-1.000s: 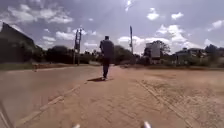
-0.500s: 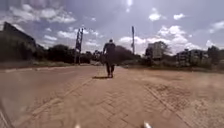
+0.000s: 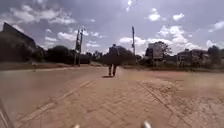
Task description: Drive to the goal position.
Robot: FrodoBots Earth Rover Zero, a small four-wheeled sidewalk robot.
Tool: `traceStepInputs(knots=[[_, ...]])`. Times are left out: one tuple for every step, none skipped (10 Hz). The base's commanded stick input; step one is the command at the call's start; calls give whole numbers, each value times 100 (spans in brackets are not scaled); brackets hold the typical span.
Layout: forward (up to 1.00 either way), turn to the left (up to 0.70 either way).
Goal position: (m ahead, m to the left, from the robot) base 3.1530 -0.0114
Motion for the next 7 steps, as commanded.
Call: traceStepInputs(knots=[[50, 0], [50, 0], [50, 0], [50, 0], [50, 0], [50, 0], [50, 0]])
